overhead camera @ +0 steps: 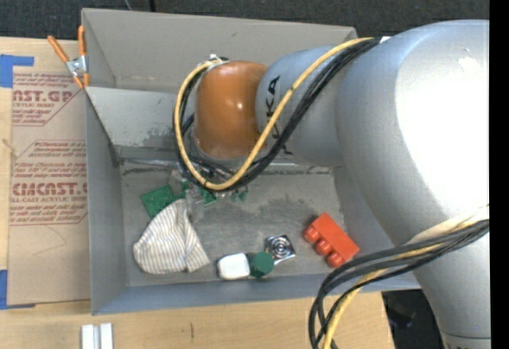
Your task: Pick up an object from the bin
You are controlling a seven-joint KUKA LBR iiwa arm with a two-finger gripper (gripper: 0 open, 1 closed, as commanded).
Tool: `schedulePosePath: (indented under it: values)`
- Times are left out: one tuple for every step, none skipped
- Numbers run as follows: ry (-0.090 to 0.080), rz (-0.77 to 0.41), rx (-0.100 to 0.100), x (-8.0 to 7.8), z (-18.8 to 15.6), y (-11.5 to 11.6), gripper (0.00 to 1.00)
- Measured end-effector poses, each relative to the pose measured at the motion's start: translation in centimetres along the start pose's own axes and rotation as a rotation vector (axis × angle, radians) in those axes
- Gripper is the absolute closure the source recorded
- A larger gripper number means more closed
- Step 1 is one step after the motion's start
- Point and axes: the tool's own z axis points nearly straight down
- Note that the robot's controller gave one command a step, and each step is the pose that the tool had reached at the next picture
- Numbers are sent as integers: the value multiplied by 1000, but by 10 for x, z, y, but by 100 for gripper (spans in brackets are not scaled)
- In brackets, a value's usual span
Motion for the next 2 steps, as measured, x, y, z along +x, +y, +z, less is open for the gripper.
schedulePosePath:
  values:
    - [-1,17,2,10,-1,15,100]
    - [-3,-105,3,5,0,24,100]
